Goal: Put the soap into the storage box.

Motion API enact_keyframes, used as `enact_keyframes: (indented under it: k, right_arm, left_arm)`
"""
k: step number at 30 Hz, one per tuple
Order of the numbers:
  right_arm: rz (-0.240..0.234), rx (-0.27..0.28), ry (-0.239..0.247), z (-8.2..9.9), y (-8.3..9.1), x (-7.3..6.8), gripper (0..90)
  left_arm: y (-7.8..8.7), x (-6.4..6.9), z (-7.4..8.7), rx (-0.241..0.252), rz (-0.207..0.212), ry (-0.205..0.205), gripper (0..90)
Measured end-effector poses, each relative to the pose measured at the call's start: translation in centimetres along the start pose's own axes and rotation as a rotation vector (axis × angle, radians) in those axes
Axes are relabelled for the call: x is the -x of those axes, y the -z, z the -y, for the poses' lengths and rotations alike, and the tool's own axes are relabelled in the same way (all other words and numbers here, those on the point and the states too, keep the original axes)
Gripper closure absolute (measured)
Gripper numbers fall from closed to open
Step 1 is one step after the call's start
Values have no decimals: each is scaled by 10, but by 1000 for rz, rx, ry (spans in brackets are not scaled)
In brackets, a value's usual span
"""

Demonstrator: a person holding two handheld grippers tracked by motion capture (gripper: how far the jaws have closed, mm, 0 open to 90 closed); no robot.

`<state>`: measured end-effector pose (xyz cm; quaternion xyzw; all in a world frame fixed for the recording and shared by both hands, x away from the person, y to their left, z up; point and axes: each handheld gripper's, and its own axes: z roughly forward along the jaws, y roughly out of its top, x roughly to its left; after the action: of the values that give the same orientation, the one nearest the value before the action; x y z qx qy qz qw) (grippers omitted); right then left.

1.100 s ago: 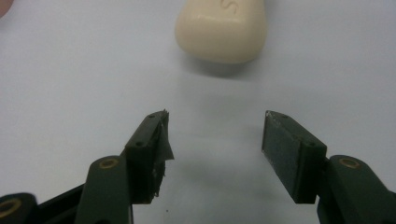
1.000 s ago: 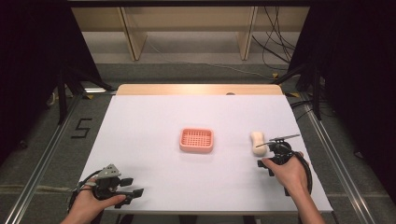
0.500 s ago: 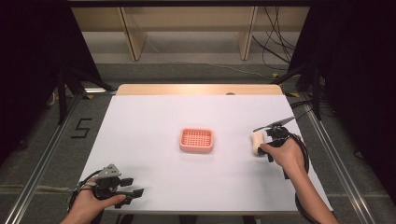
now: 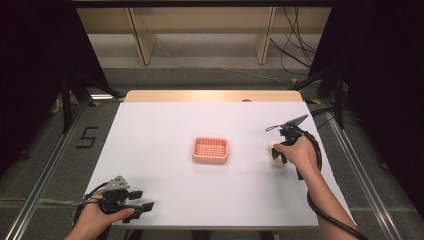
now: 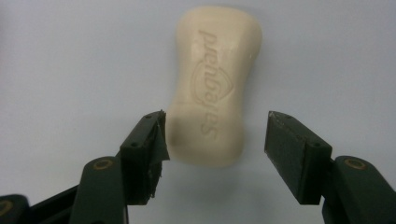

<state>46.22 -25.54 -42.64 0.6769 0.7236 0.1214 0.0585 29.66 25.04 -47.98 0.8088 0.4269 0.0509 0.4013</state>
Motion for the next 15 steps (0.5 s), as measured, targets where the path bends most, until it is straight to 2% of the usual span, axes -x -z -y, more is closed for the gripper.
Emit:
enact_keyframes:
  k: [1,2,3,4,5,6,8,13,14,15]
  right_arm:
    - [5,-17,-26,-4,-2,-2,393]
    - [5,-17,-26,-4,-2,-2,393]
    - [6,-35,-72,-6,-3,-6,393]
    - [9,-29,-31,-9,-5,-2,392]
    - [6,-40,-27,-11,-6,-2,393]
    - [4,-43,-41,-14,-7,-2,396]
    - [10,-52,-26,-16,-8,-1,397]
    - [13,-81,-41,-22,-11,-3,396]
    - [4,-81,-55,-23,-13,-4,399]
    - [15,-87,-66,-24,-15,-5,399]
  left_arm:
    - [0,0,0,2,0,1,336]
    - [0,0,0,2,0,1,336]
    - [0,0,0,2,1,0,336]
    - [0,0,0,3,1,1,336]
    - [0,0,0,2,1,0,336]
    - [0,0,0,2,1,-1,336]
    - [0,0,0,4,1,-2,336]
    - [0,0,0,5,1,1,336]
    - [0,0,0,4,1,0,336]
    - [0,0,0,3,-1,-1,336]
